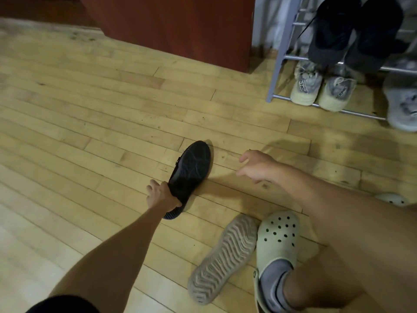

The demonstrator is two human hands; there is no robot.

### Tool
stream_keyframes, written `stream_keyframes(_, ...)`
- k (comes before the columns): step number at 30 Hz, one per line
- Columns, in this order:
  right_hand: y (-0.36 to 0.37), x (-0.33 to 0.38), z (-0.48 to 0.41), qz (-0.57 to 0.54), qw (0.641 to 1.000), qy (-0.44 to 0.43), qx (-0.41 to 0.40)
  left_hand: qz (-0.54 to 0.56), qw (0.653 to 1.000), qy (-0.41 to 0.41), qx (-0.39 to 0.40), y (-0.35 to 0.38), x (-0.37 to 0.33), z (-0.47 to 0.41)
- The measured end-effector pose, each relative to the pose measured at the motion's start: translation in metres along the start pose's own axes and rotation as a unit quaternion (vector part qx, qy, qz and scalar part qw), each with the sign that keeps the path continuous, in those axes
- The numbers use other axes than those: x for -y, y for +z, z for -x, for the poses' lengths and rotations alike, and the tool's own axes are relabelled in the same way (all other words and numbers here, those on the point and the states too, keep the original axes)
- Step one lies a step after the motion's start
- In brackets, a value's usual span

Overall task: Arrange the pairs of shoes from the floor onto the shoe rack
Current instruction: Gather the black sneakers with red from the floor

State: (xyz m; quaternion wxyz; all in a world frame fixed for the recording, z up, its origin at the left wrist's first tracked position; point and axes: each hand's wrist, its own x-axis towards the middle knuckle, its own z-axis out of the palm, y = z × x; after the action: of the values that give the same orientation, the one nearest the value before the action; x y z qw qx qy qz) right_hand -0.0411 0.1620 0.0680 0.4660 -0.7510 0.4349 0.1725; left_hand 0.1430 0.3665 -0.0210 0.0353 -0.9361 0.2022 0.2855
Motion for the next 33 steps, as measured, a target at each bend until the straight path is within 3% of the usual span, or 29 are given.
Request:
stream_keyframes(4,0.002,0.006,0.014,-0.017,1.000,-0.013,0.004,-0.003,0.994,0.090,-0.066,0.023,-0.002,0.036)
stream_keyframes(10,0.007,0.003,0.037,-0.088,0.996,0.008,0.022,0.058,0.954,0.293,0.037,0.034,-0.009,0.067)
stream_keyframes(11,0.007,0.000,0.039,-0.085,0.996,0.009,0.024,0.061,0.954,0.293,0.031,0.036,-0.010,0.066)
stream_keyframes(13,0.008,-0.005,0.043,-0.071,0.997,0.008,0.029,0.104,0.970,0.216,0.026,0.037,-0.013,0.064)
stream_keyframes(16,0.009,-0.011,0.044,-0.052,0.998,0.007,0.029,0.162,0.978,0.094,0.096,0.043,-0.015,0.058)
stream_keyframes(19,0.008,-0.013,0.042,-0.044,0.999,0.004,0.023,0.217,0.962,0.039,0.161,0.053,-0.019,0.053)
stream_keyframes(25,0.005,-0.009,0.035,-0.036,0.999,-0.002,0.028,0.146,0.981,0.014,0.127,0.074,-0.026,0.048)
stream_keyframes(33,0.003,0.001,0.038,-0.041,0.998,-0.007,0.041,0.179,0.965,0.005,0.192,0.045,-0.032,0.043)
